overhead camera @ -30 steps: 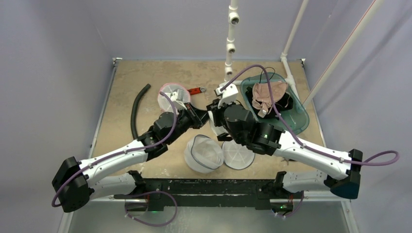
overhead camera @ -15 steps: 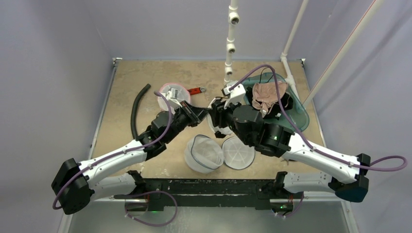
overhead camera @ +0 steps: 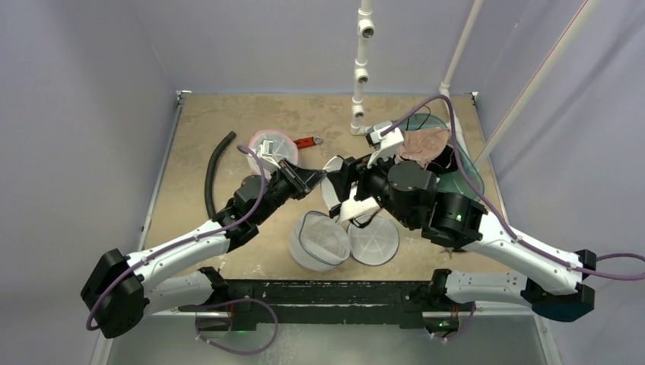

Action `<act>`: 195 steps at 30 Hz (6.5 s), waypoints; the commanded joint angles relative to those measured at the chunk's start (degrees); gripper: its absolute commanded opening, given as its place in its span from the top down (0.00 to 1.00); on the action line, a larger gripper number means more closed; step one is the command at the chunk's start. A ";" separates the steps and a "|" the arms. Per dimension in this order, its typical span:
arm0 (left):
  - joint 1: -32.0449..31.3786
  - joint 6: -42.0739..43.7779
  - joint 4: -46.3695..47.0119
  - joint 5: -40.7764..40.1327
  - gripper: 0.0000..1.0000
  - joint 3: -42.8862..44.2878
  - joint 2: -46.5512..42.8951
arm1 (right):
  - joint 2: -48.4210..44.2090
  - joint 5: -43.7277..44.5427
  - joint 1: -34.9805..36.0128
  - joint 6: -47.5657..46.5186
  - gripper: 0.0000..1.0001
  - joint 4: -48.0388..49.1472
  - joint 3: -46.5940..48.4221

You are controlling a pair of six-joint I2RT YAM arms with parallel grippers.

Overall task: Unzip the laundry bag and remove the bra
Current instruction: Pick up the bra from the laundry bag.

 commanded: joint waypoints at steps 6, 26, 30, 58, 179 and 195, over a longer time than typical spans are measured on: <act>1.86 -0.66 3.61 3.29 1.00 -0.82 -1.56 | -4.92 -5.14 -5.75 1.72 0.25 -0.12 -1.41; -2.01 34.29 -29.67 -10.10 1.00 15.50 2.71 | -27.76 -1.78 -13.06 36.87 0.27 -1.96 -37.84; -2.11 33.39 -29.03 -12.38 1.00 14.24 3.05 | -32.33 -6.37 -13.04 48.41 0.25 -7.33 -40.75; -2.92 31.55 -20.47 -15.75 1.00 13.29 5.90 | -35.16 -20.27 -13.03 76.28 0.18 -11.54 -51.48; 0.55 3.42 3.06 6.41 0.45 -13.33 9.15 | 22.42 -9.13 -0.27 3.44 0.37 10.17 -22.76; 0.60 5.36 -2.07 4.58 0.45 -11.54 5.75 | 21.39 -5.92 -0.26 4.28 0.99 8.66 -23.80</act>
